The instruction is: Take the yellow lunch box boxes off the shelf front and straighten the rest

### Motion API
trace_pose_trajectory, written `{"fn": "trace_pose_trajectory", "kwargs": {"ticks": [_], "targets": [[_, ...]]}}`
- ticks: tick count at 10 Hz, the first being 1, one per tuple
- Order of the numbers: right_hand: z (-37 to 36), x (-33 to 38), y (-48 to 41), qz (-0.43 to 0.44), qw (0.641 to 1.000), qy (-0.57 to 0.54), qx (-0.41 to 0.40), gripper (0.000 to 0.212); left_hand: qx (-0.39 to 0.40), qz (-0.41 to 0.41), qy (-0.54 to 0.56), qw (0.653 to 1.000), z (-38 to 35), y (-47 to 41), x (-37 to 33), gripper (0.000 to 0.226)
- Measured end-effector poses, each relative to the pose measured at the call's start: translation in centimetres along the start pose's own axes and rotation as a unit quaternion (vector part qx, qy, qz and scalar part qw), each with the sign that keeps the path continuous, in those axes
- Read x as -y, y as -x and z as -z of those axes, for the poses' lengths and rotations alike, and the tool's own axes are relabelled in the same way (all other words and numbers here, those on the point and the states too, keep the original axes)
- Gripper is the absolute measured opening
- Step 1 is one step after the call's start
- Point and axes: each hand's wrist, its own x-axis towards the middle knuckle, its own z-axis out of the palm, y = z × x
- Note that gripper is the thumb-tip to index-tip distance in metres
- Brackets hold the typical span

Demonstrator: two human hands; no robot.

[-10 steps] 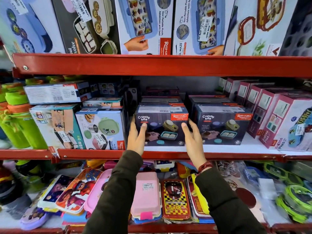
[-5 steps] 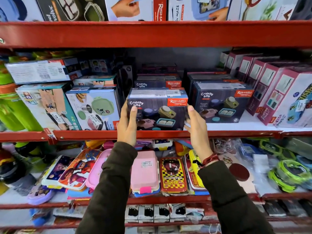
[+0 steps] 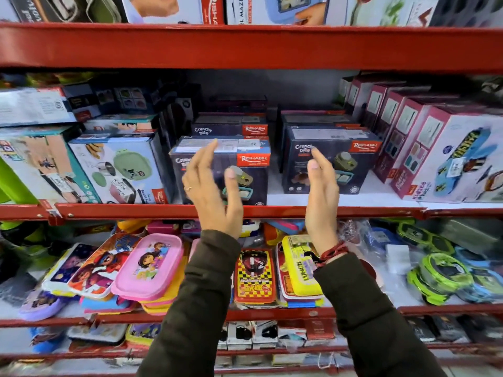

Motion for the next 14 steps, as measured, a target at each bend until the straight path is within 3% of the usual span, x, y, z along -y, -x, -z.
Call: {"fn": "trace_pose_trajectory", "kwargs": {"ticks": [1,2,3,5,6,7,8,9,10,11,12,13,14], "targets": [[3.7,-0.3,-2.0,0.014,0.999,0.006,-0.038,0.047,0.064,-0.006,0.052,0.997,-4.1,1.6,-2.6,0.046],[7.2,-1.2,-4.2,0.004,0.998,0.006,-0.066,0.050,0.149,0.042,0.105,0.982,-8.4,3.1,-4.2,0.055],[9.8,-2.2,-6.4,-0.026,0.997,0.017,-0.065,0.054,0.186,0.164,0.143,0.958,-11.8,3.5,-5.2,0.064],[11.8,-3.9,-9.0,-0.114,0.993,-0.003,-0.006,0.055,0.157,0.352,0.197,0.902,-15.0,1.9,-5.2,0.065],[12.4,-4.2,-8.8,-0.115,0.993,-0.008,0.013,0.059,0.158,0.370,0.197,0.894,-14.9,2.1,-5.1,0.068],[13.0,-3.9,-8.3,-0.115,0.993,-0.004,0.019,0.077,0.142,0.321,0.173,0.920,-14.5,2.8,-5.5,0.055],[13.7,-3.6,-7.6,-0.107,0.994,0.002,0.018,0.084,0.132,0.291,0.160,0.934,-13.9,3.7,-5.7,0.058],[14.4,-3.2,-6.8,-0.101,0.995,0.016,0.017,0.082,0.130,0.273,0.149,0.942,-13.3,4.6,-5.5,0.072],[15.0,-2.7,-6.0,-0.100,0.995,0.021,0.014,0.068,0.127,0.265,0.140,0.946,-12.8,5.1,-5.4,0.053],[15.4,-2.1,-5.5,-0.098,0.995,0.023,0.010,0.040,0.118,0.274,0.158,0.941,-12.4,5.5,-5.5,0.049],[15.6,-1.3,-5.1,-0.094,0.995,0.013,0.003,0.027,0.118,0.279,0.168,0.938,-12.1,5.9,-6.0,0.051],[15.6,-1.0,-5.0,-0.103,0.995,0.014,0.004,0.027,0.139,0.276,0.149,0.939,-11.8,6.0,-6.1,0.062],[15.7,-1.3,-5.0,-0.094,0.996,0.006,0.002,0.040,0.120,0.275,0.137,0.944,-12.0,6.3,-6.5,0.077]]}}
